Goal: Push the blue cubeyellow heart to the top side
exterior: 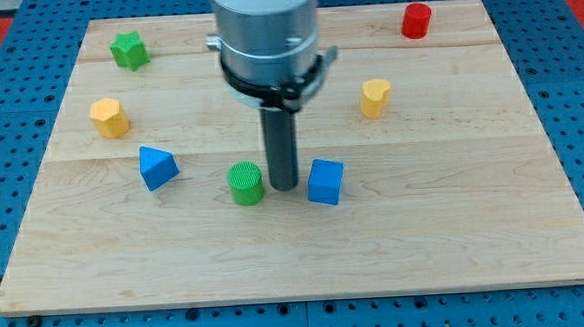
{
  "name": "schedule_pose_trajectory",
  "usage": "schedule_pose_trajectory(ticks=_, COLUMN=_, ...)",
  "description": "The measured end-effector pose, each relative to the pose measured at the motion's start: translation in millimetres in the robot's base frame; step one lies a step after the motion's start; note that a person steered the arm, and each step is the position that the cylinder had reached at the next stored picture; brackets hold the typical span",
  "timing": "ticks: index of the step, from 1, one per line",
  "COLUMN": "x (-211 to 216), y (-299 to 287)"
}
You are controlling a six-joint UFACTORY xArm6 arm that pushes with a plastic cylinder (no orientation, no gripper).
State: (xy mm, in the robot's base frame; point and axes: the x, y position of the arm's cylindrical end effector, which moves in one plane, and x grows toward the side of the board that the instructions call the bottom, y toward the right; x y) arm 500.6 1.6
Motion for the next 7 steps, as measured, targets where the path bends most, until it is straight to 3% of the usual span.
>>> schedule_pose_trajectory(ticks=4, x=29, y=101)
schedule_pose_trajectory(ticks=7, x=-4, y=133)
